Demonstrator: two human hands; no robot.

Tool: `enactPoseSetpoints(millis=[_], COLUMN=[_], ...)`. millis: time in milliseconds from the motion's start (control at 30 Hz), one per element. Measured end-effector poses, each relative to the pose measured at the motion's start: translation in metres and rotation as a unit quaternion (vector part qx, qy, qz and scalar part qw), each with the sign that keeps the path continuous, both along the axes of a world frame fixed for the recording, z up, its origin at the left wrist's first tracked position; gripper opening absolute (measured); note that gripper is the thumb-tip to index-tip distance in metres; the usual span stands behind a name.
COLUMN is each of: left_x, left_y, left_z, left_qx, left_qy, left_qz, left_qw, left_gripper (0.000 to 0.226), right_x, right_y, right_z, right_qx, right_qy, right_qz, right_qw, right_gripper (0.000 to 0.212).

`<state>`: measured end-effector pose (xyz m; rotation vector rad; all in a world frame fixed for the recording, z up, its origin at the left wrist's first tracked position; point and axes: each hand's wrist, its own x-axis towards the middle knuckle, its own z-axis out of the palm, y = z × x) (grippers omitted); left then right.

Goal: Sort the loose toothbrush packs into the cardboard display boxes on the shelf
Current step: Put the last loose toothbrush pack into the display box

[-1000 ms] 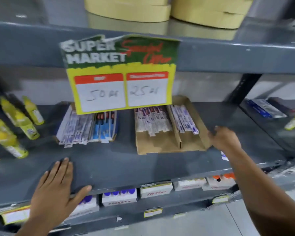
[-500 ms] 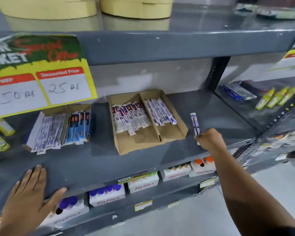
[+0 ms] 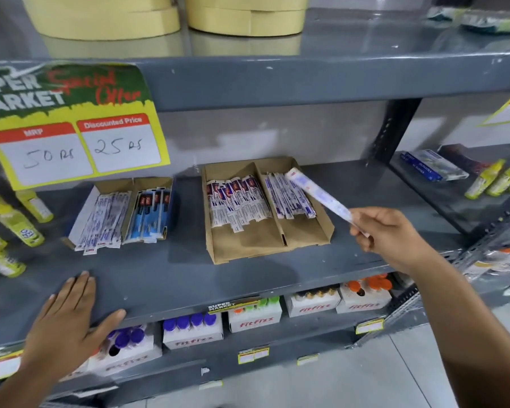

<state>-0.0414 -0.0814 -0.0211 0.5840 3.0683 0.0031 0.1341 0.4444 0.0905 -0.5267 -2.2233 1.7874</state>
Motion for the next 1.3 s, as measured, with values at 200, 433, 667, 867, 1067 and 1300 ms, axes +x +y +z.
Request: enactPoseSetpoints(millis=[200, 433, 667, 867, 1067, 1300], left_x=[0.003, 0.006, 0.005, 0.006, 0.010, 0.007], left_y=[0.003, 0.004, 0.005, 0.006, 0.006, 0.002], left_z=[0.003, 0.005, 0.003, 0.005, 0.009, 0.005], left_qx=[0.005, 0.017, 0.017, 0.020, 0.061, 0.066], left_qy=[0.004, 0.007, 0.002, 0.006, 0.021, 0.028], left_qz=[0.001, 0.004, 0.015, 0.011, 0.005, 0.003], left_qw=[1.000, 1.000, 1.000, 1.000, 0.998, 0.997], left_gripper=[0.105, 0.108, 0.113, 0.112, 0.105, 0.109], right_x=[0.013, 0.004, -0.063, -0.143, -0.220, -0.271], right_y=[-0.020, -0.026, -0.074, -0.164, -0.262, -0.343], right_z=[0.018, 0.024, 0.023, 0.027, 0.032, 0.014], right_qx=[0.042, 0.038, 0.002, 0.057, 0.222, 0.387], right_qy=[-0.064, -0.052, -0.002, 0.002, 0.000, -0.015], right_qz=[0.121, 0.126, 0.069, 0.168, 0.258, 0.300], right_qw=[0.990, 0.990, 0.998, 0.984, 0.940, 0.872], right_gripper=[0.024, 0.026, 0.031, 0.040, 0.031, 0.026])
